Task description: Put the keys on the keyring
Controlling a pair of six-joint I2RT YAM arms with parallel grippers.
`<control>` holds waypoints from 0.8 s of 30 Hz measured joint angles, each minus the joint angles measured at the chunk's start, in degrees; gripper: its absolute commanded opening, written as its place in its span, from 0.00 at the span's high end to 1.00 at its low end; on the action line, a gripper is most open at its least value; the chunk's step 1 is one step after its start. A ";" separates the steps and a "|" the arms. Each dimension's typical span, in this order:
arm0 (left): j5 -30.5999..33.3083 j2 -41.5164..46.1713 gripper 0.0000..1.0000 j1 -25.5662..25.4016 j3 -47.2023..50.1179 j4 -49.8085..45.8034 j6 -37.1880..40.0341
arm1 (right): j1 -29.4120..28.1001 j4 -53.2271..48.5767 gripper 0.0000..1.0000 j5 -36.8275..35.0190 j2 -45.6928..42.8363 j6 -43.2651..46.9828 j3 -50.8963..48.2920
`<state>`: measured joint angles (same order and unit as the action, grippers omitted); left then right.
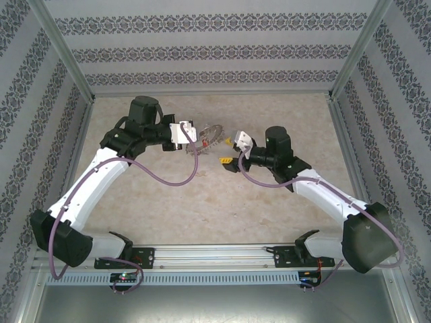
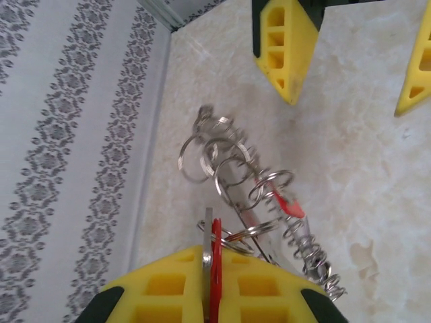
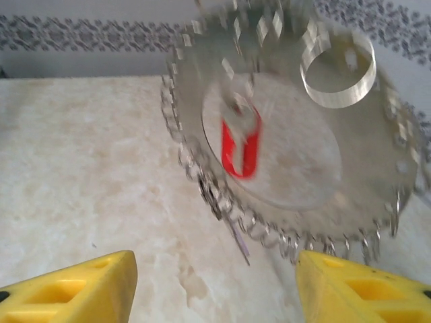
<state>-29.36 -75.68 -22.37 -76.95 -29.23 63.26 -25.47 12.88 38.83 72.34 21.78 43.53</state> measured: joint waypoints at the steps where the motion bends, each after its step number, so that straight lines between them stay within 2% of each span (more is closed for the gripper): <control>1: 0.50 0.33 1.00 0.00 -0.13 0.02 0.50 | 0.57 0.55 0.02 -0.52 -0.09 -0.55 -0.96; 7: 2.75 0.79 1.00 0.00 -1.44 0.09 2.10 | 3.67 4.04 0.02 -3.13 -0.42 -2.03 -6.34; 15: 4.48 0.42 1.00 0.00 -1.44 0.07 1.81 | 5.03 5.01 0.02 -3.93 -1.51 -2.34 -7.50; 24: 8.24 -7.26 1.00 0.11 -1.40 1.18 -4.35 | 5.40 5.03 0.02 -9.09 -1.05 -2.54 -7.39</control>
<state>-21.12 -82.94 -22.26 -78.35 -28.05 58.92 -20.08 17.91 29.74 71.29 19.25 36.14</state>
